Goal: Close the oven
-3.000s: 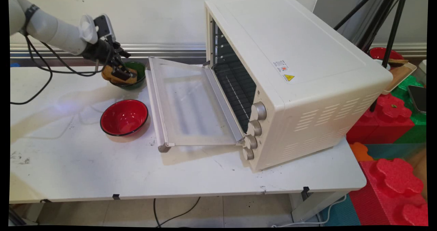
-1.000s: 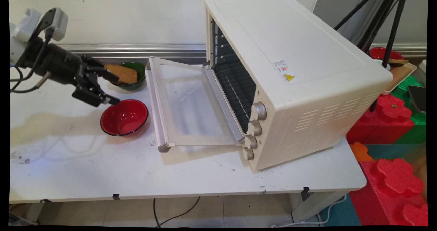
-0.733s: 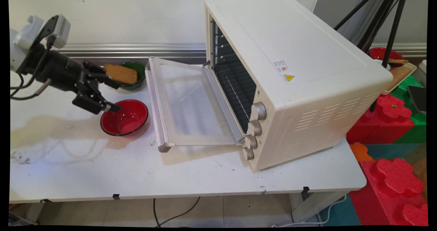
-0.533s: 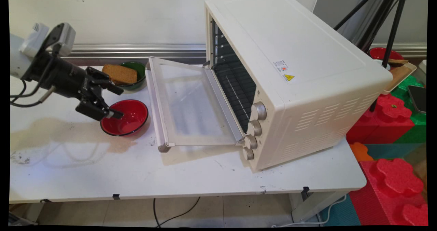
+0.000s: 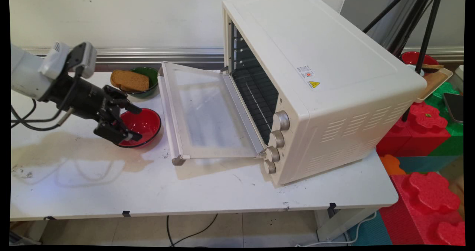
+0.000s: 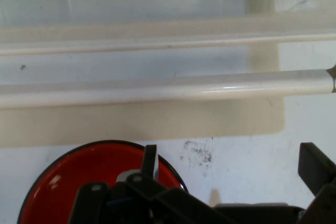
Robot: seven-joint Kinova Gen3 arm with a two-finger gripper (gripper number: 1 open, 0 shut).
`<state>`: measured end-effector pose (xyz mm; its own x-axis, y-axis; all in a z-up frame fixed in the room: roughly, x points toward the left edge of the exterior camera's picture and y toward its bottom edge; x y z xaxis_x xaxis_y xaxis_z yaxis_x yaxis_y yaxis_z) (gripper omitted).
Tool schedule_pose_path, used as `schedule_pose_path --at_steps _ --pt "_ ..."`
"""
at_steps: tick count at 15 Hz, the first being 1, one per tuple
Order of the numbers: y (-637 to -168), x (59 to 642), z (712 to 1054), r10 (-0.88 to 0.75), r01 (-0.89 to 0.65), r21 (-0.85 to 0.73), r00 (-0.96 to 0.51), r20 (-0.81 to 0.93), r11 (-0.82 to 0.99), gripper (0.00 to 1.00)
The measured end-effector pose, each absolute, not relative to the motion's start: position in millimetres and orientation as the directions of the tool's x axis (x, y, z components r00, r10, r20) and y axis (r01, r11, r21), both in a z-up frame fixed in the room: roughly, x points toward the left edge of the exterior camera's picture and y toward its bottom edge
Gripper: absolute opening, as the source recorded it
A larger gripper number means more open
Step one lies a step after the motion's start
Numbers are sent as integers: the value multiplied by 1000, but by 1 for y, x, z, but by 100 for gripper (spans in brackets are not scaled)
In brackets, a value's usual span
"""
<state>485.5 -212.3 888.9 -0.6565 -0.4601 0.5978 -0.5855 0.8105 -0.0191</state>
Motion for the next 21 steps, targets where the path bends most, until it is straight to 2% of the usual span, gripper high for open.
schedule_pose_path --at_steps 3,4,21 --pt "-215 479 879 -463 -588 -26 -662 589 809 100" --pt "-218 477 876 -463 -590 -30 -664 587 807 0" --pt "-260 458 831 -445 -585 -80 -691 570 807 0"
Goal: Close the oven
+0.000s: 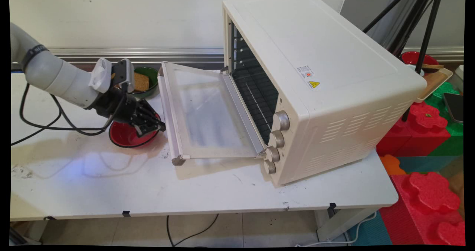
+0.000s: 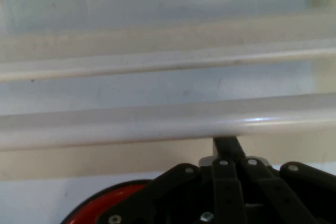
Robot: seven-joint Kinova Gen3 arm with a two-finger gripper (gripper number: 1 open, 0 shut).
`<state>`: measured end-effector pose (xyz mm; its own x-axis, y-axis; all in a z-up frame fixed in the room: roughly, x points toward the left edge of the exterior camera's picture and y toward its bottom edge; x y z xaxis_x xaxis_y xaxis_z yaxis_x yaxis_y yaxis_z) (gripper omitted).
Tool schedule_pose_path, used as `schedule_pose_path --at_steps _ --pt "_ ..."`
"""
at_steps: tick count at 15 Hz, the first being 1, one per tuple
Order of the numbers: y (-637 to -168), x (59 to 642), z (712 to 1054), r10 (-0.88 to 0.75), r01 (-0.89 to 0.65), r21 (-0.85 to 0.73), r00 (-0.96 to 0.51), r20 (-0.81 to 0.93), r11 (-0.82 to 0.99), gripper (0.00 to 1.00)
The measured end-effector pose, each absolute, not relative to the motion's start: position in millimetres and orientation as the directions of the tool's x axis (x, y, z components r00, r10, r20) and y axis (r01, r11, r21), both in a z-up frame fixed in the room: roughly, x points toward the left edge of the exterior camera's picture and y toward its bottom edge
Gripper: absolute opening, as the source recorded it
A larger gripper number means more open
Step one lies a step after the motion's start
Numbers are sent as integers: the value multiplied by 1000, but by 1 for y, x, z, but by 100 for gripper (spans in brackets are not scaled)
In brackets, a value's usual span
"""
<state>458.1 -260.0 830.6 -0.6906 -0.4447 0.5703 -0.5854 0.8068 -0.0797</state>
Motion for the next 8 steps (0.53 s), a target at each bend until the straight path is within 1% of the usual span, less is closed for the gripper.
schedule_pose_path --at_steps 5,8 --pt "-272 452 822 -446 -599 -80 -672 591 797 0" --pt "-277 451 823 -444 -609 -80 -655 611 789 0"
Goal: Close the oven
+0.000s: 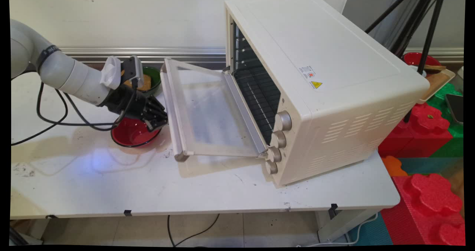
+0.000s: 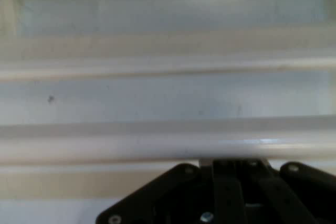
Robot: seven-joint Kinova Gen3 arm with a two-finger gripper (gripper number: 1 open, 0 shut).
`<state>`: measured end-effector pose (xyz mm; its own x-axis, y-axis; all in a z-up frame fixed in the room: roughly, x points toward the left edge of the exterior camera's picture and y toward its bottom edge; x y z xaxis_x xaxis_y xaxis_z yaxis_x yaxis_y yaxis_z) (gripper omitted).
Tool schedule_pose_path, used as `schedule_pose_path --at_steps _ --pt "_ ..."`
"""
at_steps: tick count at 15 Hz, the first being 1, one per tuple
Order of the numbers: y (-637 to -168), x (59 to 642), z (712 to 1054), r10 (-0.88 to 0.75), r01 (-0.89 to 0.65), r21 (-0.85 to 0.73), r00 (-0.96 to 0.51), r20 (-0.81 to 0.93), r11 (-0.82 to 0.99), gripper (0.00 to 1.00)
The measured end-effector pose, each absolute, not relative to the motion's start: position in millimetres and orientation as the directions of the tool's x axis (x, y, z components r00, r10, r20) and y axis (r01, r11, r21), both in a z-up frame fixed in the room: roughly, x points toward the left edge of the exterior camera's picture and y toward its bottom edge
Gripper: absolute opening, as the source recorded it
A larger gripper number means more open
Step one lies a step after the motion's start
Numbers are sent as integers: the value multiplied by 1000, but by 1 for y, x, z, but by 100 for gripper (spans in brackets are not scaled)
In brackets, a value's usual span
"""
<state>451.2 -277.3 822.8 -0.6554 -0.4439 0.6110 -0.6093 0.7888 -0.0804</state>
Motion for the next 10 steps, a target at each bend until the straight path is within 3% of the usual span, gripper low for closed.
schedule_pose_path --at_steps 10 --pt "-300 445 856 -397 -629 -91 -589 704 772 0"
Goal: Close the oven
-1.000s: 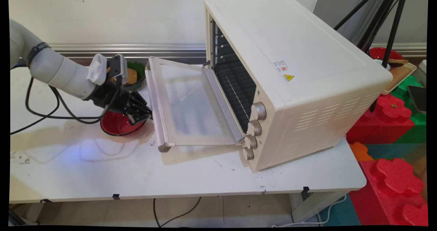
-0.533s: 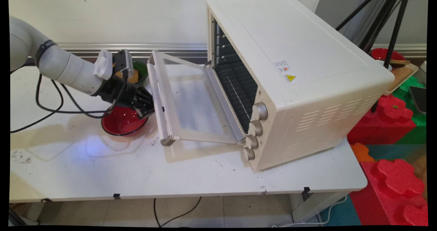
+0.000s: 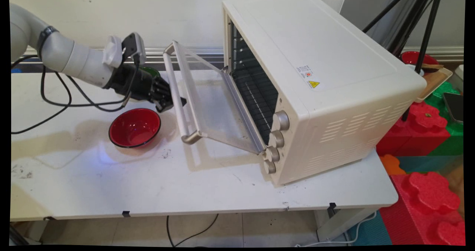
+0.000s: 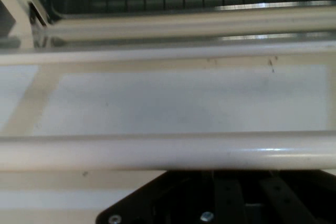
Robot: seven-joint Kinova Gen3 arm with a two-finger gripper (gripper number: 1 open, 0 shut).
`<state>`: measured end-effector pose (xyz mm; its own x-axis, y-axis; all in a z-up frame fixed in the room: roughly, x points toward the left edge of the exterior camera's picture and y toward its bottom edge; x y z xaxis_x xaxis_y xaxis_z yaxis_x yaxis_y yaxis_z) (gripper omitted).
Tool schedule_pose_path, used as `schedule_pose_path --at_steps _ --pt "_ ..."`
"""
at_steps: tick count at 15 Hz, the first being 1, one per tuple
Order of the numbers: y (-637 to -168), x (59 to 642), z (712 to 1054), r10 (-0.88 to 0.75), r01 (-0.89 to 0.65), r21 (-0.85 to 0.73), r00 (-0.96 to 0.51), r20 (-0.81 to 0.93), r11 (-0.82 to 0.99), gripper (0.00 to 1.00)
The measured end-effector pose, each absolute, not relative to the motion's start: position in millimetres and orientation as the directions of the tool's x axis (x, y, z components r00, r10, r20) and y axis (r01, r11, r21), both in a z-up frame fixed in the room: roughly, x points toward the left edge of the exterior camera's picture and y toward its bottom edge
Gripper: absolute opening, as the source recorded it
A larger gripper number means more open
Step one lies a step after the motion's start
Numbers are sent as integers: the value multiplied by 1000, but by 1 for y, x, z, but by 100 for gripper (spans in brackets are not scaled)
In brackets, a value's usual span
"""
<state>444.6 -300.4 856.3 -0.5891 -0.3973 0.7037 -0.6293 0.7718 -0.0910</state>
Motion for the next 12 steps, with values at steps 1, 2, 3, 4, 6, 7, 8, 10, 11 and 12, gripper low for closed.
schedule_pose_path --at_steps 1,2,3,4,6,7,8,10,11,12 --pt "-303 443 859 -393 -629 -92 -585 710 772 0" --pt "-305 443 863 -388 -631 -92 -578 718 770 0" --pt "-306 443 866 -385 -635 -93 -571 725 767 0" --pt "-309 442 872 -377 -638 -95 -562 736 764 0" --pt "-315 439 881 -363 -642 -97 -545 756 761 0" --pt "-318 437 886 -356 -645 -98 -535 766 758 0" --pt "-322 435 892 -347 -647 -99 -524 778 756 0" --pt "-328 432 900 -334 -651 -100 -508 794 753 0" --pt "-331 430 903 -328 -653 -100 -501 801 751 0" --pt "-333 429 907 -322 -655 -101 -493 808 749 0"
